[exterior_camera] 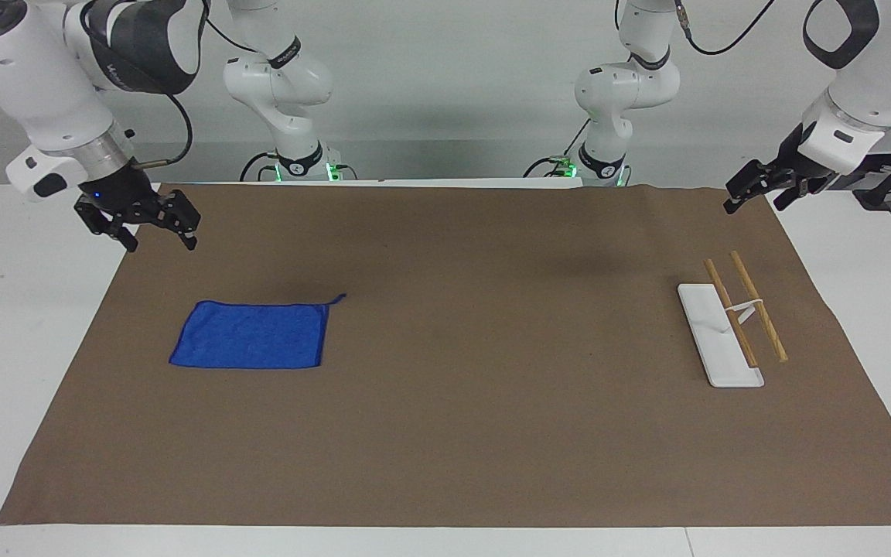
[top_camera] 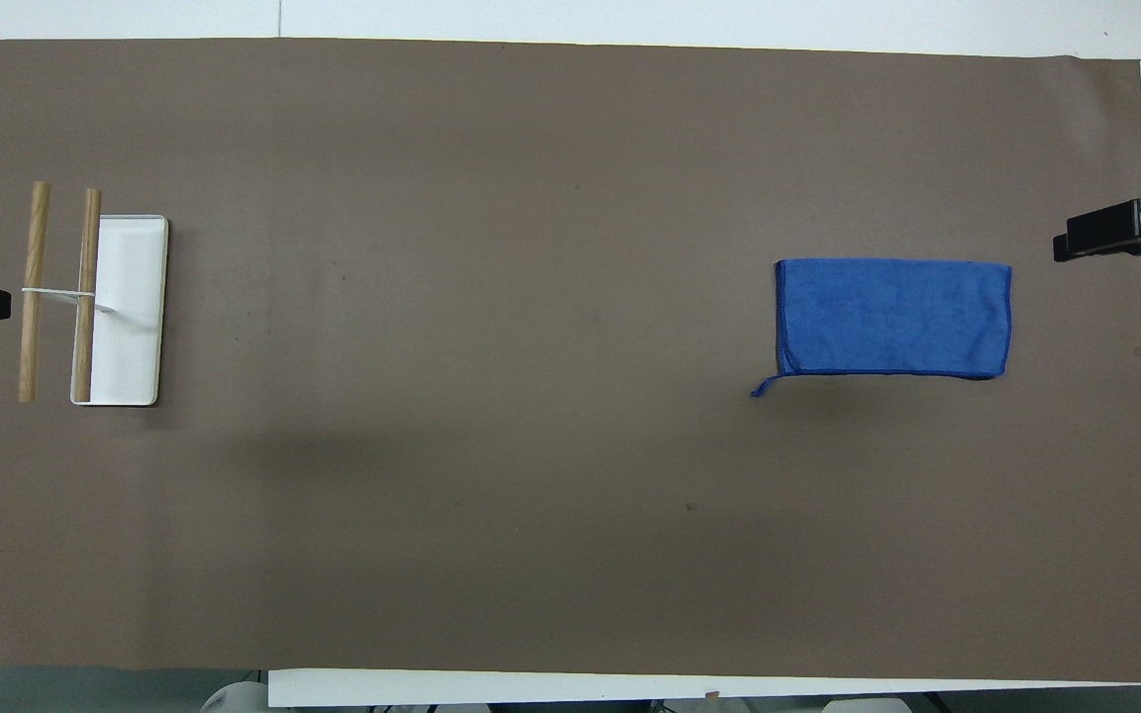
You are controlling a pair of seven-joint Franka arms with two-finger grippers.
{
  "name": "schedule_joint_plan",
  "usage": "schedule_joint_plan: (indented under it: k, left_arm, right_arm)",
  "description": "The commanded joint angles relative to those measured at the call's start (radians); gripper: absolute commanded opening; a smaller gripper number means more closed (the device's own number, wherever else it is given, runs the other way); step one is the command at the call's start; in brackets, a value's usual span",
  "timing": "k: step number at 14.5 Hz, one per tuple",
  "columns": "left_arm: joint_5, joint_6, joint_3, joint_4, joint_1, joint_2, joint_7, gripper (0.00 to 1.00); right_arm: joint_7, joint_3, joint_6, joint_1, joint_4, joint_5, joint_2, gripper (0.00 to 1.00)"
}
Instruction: Right arm passes towel to left arm to hang
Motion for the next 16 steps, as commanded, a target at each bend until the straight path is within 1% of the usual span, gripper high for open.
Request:
schedule_joint_plan:
  k: [1,4,7,9,10,11,13,14,16]
  left_arm:
    - [0.011,0.004,0.002,-0.023,-0.002,-0.026,0.008,1.00]
    - [0.011,0.004,0.002,-0.023,-0.004,-0.026,0.008,1.00]
    - [0.011,0.006,0.002,-0.024,-0.004,-0.026,0.008,1.00]
    - [0.011,0.004,0.002,-0.024,-0.004,-0.026,0.008,1.00]
    - [0.011,0.004,0.002,-0.026,-0.005,-0.026,0.008,1.00]
    - [0.011,0.006,0.002,-0.026,-0.005,-0.026,0.008,1.00]
    - [0.011,0.006,0.002,-0.029,-0.005,-0.026,0.008,1.00]
    - [0.011,0.006,0.002,-0.029,-0.007,-0.026,0.008,1.00]
    - [0.011,0.003,0.002,-0.031,-0.008,-0.026,0.006,1.00]
  right_arm:
    - [0.010,0.002,-0.018,-0.007,0.011,-0.018,0.002,0.99]
    - [0.010,0.002,-0.021,-0.007,0.004,-0.018,-0.001,0.99]
    - [-0.005,0.001,-0.021,-0.011,-0.007,-0.018,0.016,0.99]
    - [-0.037,0.004,-0.009,-0.016,-0.035,-0.016,0.054,0.96]
    - [-0.049,0.008,0.014,-0.016,-0.080,-0.016,0.059,0.96]
    - [-0.048,0.008,0.082,-0.017,-0.139,-0.016,0.066,0.96]
    - [-0.045,0.011,0.280,-0.016,-0.281,-0.016,0.071,0.96]
    - [-0.045,0.014,0.355,-0.016,-0.332,-0.018,0.072,0.96]
    - [-0.043,0.014,0.428,-0.013,-0.386,-0.016,0.092,0.94]
